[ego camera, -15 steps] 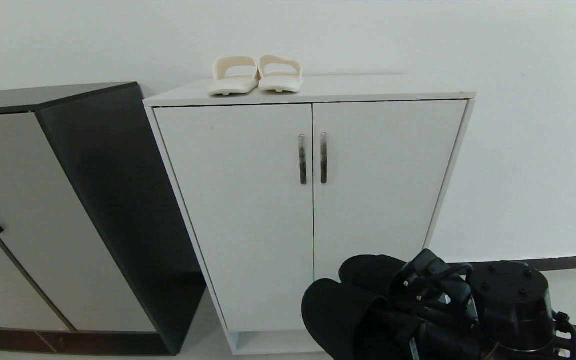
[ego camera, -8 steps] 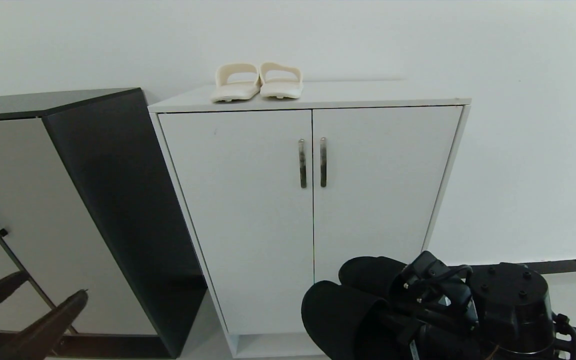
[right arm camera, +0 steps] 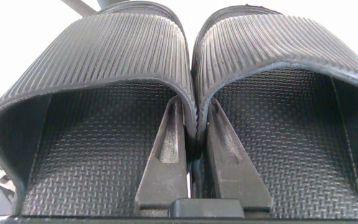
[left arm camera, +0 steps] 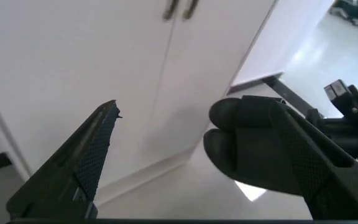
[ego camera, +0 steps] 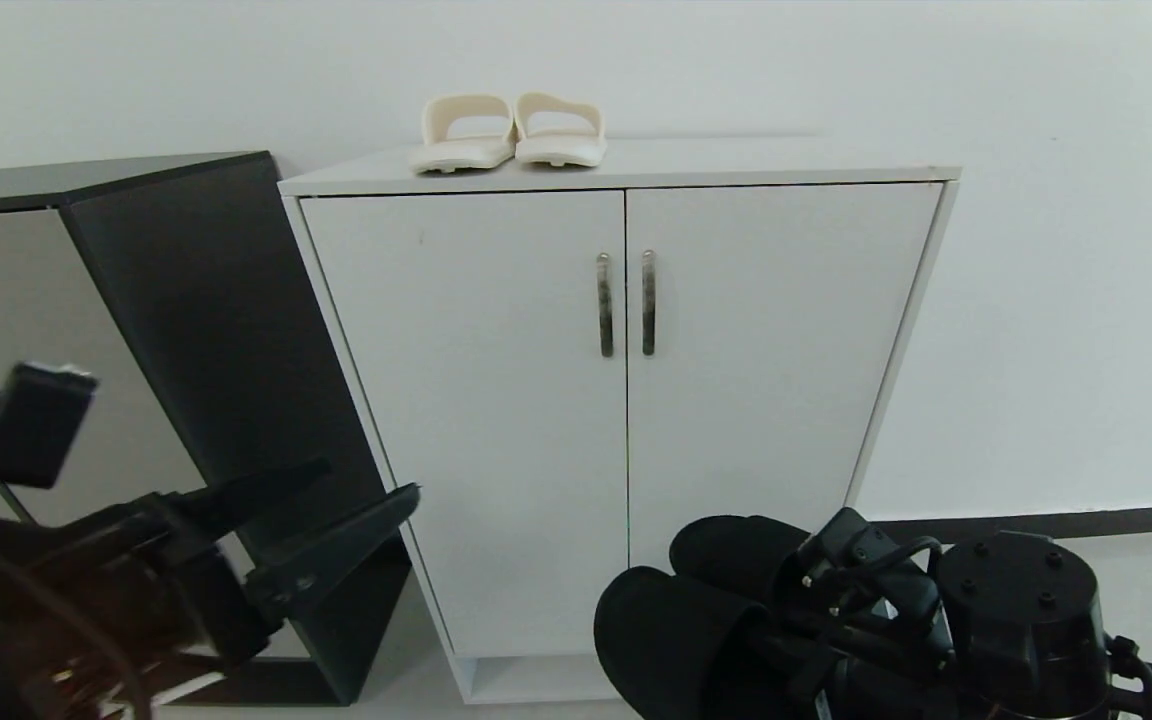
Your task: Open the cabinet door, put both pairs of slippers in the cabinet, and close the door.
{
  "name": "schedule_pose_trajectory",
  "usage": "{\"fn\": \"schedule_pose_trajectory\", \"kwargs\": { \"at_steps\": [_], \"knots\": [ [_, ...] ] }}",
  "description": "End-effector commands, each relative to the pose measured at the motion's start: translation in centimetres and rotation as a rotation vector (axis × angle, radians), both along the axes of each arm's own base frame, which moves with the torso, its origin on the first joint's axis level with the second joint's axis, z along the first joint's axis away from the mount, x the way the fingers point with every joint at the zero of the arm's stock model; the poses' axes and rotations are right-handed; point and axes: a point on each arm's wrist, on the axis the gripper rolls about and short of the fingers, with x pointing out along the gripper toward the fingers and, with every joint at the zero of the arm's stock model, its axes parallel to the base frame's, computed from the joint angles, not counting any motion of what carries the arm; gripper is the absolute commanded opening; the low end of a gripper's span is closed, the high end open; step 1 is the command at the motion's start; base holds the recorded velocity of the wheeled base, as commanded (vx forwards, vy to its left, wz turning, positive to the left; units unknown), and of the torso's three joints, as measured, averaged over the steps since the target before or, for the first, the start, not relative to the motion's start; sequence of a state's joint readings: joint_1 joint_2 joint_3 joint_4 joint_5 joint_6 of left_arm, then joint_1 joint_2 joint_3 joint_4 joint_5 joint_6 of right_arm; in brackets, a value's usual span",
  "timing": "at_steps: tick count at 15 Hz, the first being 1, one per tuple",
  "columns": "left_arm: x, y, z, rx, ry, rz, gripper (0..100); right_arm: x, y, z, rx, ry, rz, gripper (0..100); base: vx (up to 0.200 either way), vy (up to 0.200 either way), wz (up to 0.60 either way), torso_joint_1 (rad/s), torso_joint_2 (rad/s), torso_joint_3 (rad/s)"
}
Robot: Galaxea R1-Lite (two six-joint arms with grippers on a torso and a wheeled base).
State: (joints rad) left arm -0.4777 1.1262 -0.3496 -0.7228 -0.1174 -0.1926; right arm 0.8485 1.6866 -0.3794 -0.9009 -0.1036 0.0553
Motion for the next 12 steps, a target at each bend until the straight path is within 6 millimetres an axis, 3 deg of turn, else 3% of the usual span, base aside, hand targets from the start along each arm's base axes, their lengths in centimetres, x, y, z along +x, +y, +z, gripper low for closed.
{"fn": "schedule_pose_trajectory", "kwargs": {
  "at_steps": [1,5,12],
  "knots": [
    [4.2,-4.6,0.2,0.019,0.039,-0.079,100,0.0,0.0,0.1,0.007,-0.004,0.0,0,0.0,0.0,0.0,0.0,0.0,0.0],
    [6.6,-8.0,0.8,0.005,0.021,-0.125,100,-0.2,-0.2,-0.5,-0.004,0.013,0.001,0,0.0,0.0,0.0,0.0,0.0,0.0],
    [10.5,-11.3,1.2,-0.007,0.011,-0.236,100,0.1,0.2,-1.5,-0.015,0.027,0.014,0,0.0,0.0,0.0,0.0,0.0,0.0]
  ]
}}
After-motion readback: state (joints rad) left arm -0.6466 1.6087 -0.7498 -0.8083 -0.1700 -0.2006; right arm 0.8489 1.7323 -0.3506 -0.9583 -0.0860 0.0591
